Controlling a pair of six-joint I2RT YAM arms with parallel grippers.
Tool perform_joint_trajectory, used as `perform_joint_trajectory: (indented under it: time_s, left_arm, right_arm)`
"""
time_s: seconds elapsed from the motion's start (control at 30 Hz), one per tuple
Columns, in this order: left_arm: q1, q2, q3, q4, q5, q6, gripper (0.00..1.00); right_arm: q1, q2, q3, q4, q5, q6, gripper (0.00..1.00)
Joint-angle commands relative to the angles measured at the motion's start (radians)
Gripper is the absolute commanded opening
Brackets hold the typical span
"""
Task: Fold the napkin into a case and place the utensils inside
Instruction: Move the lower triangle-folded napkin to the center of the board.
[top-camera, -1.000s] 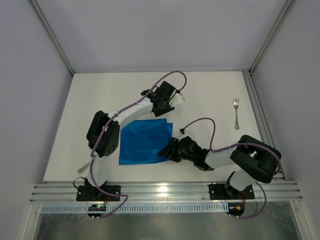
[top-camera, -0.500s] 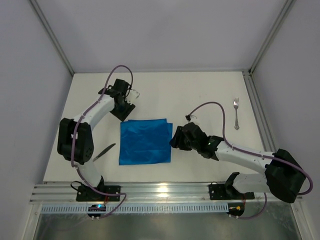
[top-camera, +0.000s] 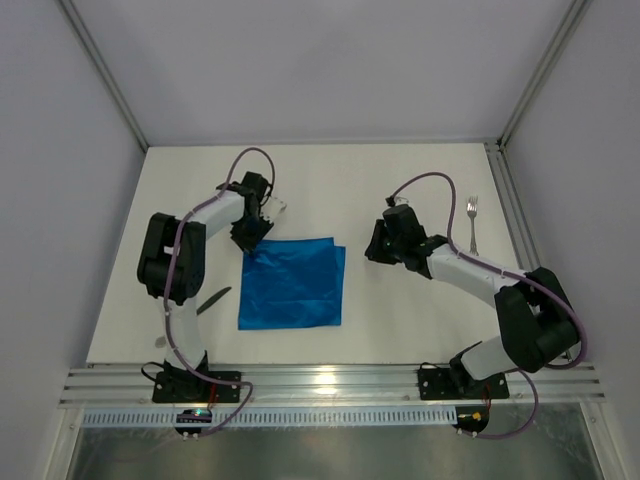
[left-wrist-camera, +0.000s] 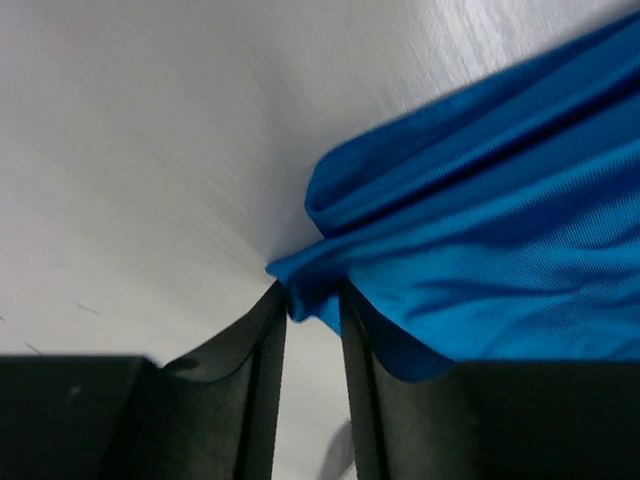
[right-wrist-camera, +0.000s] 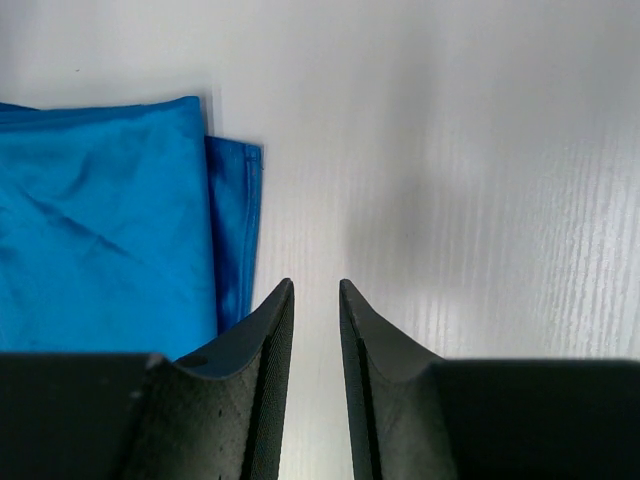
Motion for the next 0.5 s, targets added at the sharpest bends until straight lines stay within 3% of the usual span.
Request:
perform_joint_trajectory:
  time_s: [0.0, 0.13, 0.23, 0.47]
  left_arm:
    - [0.004, 0.042, 0.053, 0.036, 0.047, 0.001, 0.26]
    - [-0.008, 0.112, 0.130, 0.044, 0.078, 0.035, 0.09]
    - [-0.052, 0.165, 0.196, 0.063, 0.061, 0.082, 0.03]
    - [-0.268, 0.289, 0.360, 0.137, -0.005, 0.240, 0.03]
  right_arm:
    - [-0.024, 0.016, 0.035, 0.025, -0.059, -0.058, 0.28]
    - [-0.027, -0.002, 0.008, 0.022, -0.051, -0.062, 0.28]
    - [-0.033, -0.038, -0.031, 0.020, -0.051, -0.050, 0.28]
    - [-0.064, -0.171, -0.127, -0.037, -0.047, -0.042, 0.28]
